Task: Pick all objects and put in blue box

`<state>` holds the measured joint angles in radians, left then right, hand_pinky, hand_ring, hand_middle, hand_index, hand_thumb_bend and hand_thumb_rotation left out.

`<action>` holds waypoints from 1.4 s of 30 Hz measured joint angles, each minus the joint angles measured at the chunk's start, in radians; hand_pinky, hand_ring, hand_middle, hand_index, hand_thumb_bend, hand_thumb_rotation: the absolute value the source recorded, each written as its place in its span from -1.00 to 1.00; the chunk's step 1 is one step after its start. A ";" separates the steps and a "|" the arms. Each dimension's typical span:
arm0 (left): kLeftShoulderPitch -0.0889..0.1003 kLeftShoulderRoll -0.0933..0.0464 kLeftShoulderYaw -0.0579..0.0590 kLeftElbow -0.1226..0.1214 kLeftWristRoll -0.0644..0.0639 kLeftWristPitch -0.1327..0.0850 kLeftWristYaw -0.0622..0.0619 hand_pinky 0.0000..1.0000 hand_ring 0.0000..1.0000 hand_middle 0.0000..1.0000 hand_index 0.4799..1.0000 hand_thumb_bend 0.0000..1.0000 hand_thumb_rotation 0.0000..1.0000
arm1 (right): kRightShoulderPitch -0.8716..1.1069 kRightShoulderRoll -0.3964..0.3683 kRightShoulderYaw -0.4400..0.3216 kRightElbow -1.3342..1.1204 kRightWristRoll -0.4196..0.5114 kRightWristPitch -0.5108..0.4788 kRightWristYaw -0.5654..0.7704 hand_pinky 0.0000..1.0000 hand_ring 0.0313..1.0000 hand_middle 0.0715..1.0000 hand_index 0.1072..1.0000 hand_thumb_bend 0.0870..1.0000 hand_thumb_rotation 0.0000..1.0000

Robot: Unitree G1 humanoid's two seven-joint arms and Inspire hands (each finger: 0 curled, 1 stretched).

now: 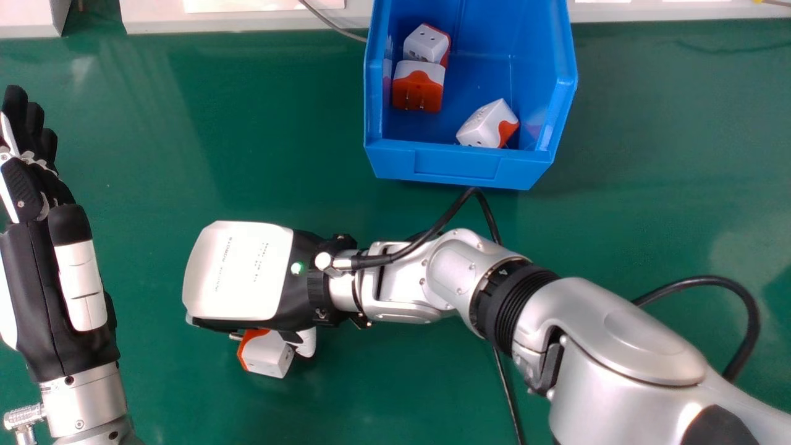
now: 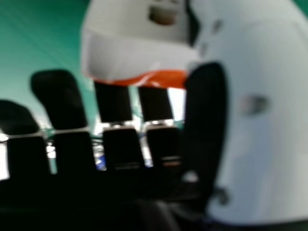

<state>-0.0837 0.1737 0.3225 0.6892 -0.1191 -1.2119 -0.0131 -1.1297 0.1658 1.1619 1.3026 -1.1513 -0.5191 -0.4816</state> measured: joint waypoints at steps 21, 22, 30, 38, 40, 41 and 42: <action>0.011 -0.006 0.002 -0.033 0.006 0.003 0.007 1.00 1.00 1.00 0.76 0.50 1.00 | -0.006 -0.004 -0.092 0.014 0.030 0.041 0.075 -0.77 -0.72 -0.48 -0.15 -0.05 -0.75; 0.012 -0.007 0.003 -0.036 0.011 0.003 0.012 1.00 1.00 1.00 0.76 0.50 1.00 | -0.006 -0.005 -0.100 0.015 0.035 0.041 0.077 -0.77 -0.72 -0.48 -0.15 -0.05 -0.75; 0.017 -0.007 0.009 -0.045 0.038 0.003 0.025 1.00 1.00 1.00 0.76 0.50 1.00 | -0.026 -0.092 -0.236 -0.011 0.130 -0.054 0.098 -0.81 -0.75 -0.54 -0.15 -0.05 -0.75; 0.024 -0.006 0.011 -0.045 0.042 0.004 0.035 1.00 1.00 1.00 0.75 0.52 1.00 | -0.023 -0.257 -0.418 -0.063 0.290 -0.241 0.131 -0.71 -0.64 -0.44 -0.16 -0.05 -0.80; 0.025 -0.005 0.011 -0.044 0.041 0.004 0.034 1.00 1.00 1.00 0.75 0.52 1.00 | -0.015 -0.290 -0.458 -0.084 0.325 -0.279 0.135 -0.71 -0.64 -0.44 -0.16 -0.05 -0.80; 0.026 -0.005 0.012 -0.043 0.039 0.004 0.034 1.00 1.00 1.00 0.75 0.52 1.00 | -0.012 -0.304 -0.473 -0.094 0.337 -0.293 0.136 -0.71 -0.64 -0.44 -0.16 -0.05 -0.80; 0.026 -0.005 0.010 -0.043 0.039 0.005 0.033 1.00 1.00 1.00 0.75 0.53 1.00 | -0.004 -0.323 -0.493 -0.107 0.349 -0.312 0.135 -0.72 -0.65 -0.38 -0.16 -0.05 -0.84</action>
<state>-0.0576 0.1687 0.3323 0.6460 -0.0798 -1.2073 0.0196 -1.1336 -0.1571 0.6685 1.1952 -0.8025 -0.8314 -0.3464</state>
